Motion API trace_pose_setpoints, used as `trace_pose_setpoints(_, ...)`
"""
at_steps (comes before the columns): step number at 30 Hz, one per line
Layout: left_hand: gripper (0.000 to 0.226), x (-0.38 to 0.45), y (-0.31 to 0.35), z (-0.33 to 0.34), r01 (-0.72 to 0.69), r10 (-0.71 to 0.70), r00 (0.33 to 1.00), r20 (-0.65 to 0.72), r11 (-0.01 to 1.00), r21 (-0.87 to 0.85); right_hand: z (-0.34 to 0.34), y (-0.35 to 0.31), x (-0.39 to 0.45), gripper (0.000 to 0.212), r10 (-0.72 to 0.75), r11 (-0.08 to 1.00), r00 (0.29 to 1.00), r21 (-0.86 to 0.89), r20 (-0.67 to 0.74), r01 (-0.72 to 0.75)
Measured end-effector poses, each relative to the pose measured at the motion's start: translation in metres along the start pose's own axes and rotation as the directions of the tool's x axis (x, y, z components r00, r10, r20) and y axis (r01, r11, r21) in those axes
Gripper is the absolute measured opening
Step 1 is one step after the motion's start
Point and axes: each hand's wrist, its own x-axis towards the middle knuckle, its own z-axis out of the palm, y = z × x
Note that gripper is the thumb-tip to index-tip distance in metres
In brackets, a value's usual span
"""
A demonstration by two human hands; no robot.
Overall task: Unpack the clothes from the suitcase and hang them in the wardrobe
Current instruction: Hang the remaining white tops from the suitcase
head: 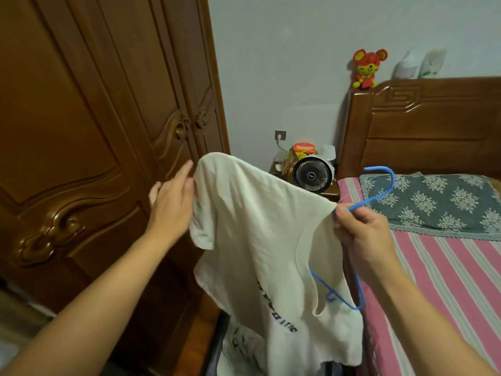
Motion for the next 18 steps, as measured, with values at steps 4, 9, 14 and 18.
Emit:
trace_pose_setpoints(4, 0.024, 0.034, 0.004, -0.02, 0.019, -0.021, 0.998, -0.066, 1.0, -0.024, -0.009, -0.005, -0.001, 0.023, -0.027, 0.998, 0.999, -0.05, -0.024, 0.025)
trace_pose_setpoints(9, 0.031, 0.047, 0.049, -0.044, -0.143, 0.142, 0.99, -0.024, 0.987, -0.078, -0.014, 0.009, -0.007, 0.019, -0.035, 0.99, 0.999, -0.139, -0.035, 0.03)
trace_pose_setpoints(14, 0.038, 0.018, 0.047, -0.019, -0.3, 0.288, 0.95, 0.12, 0.95, 0.088, -0.013, 0.001, -0.005, 0.021, -0.044, 0.994, 0.998, -0.107, -0.042, 0.039)
trace_pose_setpoints(18, 0.044, 0.031, 0.041, -0.03, -0.303, 0.298, 0.952, 0.072, 0.951, 0.062, -0.013, 0.001, 0.001, 0.023, -0.035, 0.995, 0.998, -0.093, -0.051, 0.03)
